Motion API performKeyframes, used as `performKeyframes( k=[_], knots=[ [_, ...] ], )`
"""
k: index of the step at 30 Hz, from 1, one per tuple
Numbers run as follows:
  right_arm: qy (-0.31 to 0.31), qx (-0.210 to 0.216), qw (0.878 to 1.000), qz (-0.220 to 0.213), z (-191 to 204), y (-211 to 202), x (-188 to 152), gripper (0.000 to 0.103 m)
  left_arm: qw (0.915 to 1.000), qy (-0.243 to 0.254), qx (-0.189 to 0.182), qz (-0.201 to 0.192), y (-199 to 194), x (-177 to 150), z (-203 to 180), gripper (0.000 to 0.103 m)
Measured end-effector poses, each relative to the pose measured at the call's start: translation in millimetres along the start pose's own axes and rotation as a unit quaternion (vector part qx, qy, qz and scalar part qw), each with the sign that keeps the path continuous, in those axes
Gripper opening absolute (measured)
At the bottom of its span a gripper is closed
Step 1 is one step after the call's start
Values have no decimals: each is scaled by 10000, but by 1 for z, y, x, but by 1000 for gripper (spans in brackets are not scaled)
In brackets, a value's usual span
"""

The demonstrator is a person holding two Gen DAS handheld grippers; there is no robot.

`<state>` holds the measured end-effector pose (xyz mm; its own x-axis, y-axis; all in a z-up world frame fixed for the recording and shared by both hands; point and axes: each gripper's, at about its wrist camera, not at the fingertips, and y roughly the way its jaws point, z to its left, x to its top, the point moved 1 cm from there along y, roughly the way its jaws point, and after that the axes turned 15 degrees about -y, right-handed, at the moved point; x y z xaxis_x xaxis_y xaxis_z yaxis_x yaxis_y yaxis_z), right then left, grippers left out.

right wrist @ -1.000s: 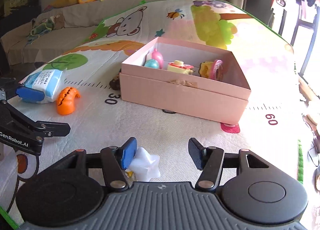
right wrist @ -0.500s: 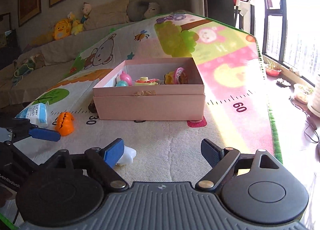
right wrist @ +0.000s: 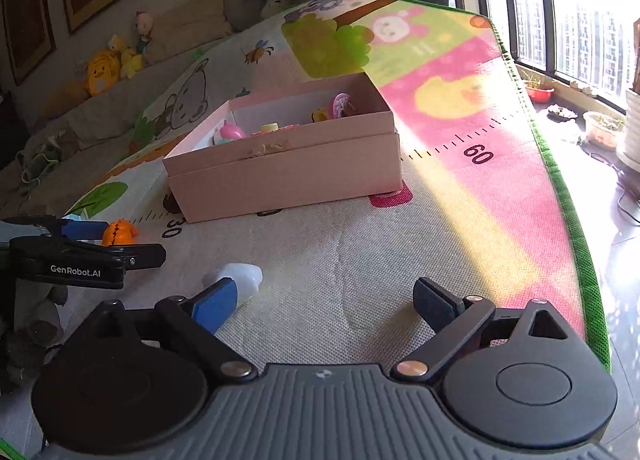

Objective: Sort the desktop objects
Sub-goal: 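Move the left tool down to the orange pumpkin toy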

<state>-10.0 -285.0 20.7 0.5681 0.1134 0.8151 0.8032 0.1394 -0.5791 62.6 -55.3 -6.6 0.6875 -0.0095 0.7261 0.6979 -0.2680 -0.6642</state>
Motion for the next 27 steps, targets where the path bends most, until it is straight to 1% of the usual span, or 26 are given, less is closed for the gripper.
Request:
performKeyframes(
  k=[2, 4, 5, 6, 9, 11, 12, 14, 17, 19, 21, 23, 27],
  knots=[
    [39, 64, 10000, 1, 0, 1, 0, 103, 9992, 101, -350, 161, -6, -10, -7, 103],
    [22, 38, 10000, 20, 0, 1, 0, 103, 9965, 322, -735, 230, -17, -21, -15, 103],
    [22, 33, 10000, 27, 1, 1, 0, 103, 9950, 426, -865, 247, -22, -26, -18, 103],
    [37, 33, 10000, 24, 1, 1, 0, 103, 9945, 487, -899, 227, -25, -30, -20, 103],
    [128, 63, 9999, 12, -1, 1, 0, 103, 9971, 419, -634, 97, -25, -29, -20, 103],
    [209, 107, 9997, -5, -3, 0, 0, 103, 9995, 221, -197, 83, -16, -20, -15, 103],
    [259, 132, 9996, -13, -5, -1, 0, 103, 9999, 133, -44, 90, -11, -16, -12, 103],
    [348, 172, 9992, -45, -7, -1, -1, 103, 9999, -12, 51, 105, -6, -8, -8, 103],
    [332, 172, 9993, -87, -7, -2, -2, 103, 9998, -40, 151, 87, -2, -4, -9, 102],
    [209, 120, 9997, -65, -3, -1, -2, 103, 9999, -76, 74, 96, -3, -3, -10, 94],
    [33, 34, 10000, -3, 2, 0, -1, 103, 10000, -56, 24, 51, -7, -4, -12, 76],
    [-149, -32, 9999, 65, 7, 1, 0, 103, 10000, -26, 20, 8, -12, -7, -13, 65],
    [-423, 15, 9990, 129, 13, 3, 1, 103, 9997, -170, 160, -87, -27, -19, -6, 65]
  ],
)
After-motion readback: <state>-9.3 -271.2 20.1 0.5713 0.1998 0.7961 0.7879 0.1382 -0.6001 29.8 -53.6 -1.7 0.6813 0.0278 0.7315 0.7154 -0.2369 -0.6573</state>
